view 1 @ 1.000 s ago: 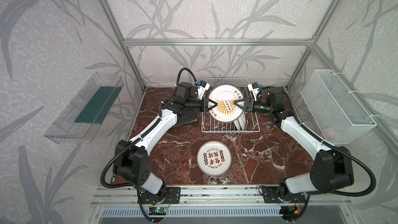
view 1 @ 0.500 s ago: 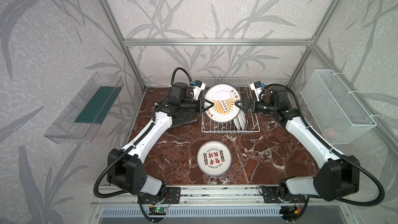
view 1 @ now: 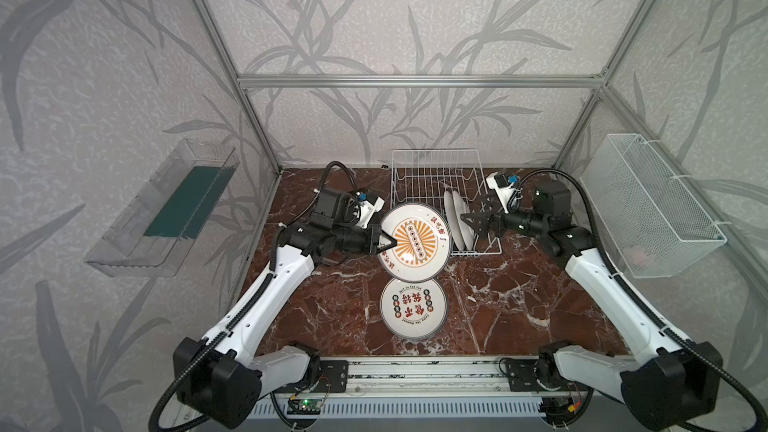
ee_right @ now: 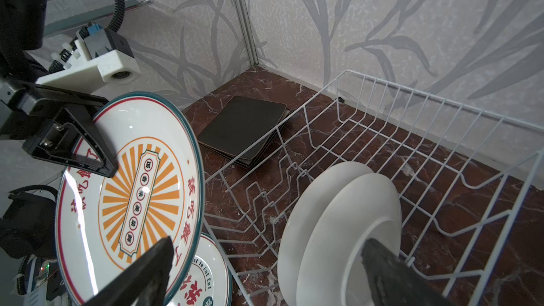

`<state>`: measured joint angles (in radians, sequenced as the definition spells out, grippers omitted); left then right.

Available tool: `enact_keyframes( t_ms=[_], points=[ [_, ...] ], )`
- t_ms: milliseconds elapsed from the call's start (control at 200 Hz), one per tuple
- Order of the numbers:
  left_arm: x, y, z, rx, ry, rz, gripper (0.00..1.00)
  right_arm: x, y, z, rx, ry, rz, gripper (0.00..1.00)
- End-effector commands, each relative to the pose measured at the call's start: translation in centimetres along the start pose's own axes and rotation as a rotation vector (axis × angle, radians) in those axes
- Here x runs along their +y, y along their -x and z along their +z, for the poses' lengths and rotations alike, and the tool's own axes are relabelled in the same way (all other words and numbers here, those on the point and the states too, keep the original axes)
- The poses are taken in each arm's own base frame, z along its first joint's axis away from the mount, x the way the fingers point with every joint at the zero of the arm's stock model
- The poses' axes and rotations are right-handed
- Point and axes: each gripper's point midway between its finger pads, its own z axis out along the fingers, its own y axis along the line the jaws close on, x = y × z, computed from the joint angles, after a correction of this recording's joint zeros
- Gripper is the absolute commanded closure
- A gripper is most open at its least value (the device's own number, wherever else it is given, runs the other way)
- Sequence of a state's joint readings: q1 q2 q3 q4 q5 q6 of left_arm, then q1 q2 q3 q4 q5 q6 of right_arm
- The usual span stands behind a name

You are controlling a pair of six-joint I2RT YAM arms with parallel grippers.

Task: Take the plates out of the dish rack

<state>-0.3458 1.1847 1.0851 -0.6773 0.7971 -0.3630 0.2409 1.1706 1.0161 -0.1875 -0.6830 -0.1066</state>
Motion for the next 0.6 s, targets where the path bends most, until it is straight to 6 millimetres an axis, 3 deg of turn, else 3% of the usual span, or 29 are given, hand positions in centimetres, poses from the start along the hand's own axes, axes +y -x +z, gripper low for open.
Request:
enact_keyframes(
  t_ms=[0,305,595],
  points=[
    [0.7,-2.2,-0.2,0.025,0.005,-0.079,1.0,2.3,-0.5,-0.7,0.029,0.069,-0.123,0.01],
    [3.0,-7.1,1.5,0.051,-0.051,-0.225,1.0,4.7,-3.2,-0.7,0.116,0.134,-0.207,0.01],
    [5.9,-9.7,3.3,0.078,-0.019,-0.332,1.0,6.7,-5.1,0.8,0.206,0.209,-0.27,0.01]
  ],
)
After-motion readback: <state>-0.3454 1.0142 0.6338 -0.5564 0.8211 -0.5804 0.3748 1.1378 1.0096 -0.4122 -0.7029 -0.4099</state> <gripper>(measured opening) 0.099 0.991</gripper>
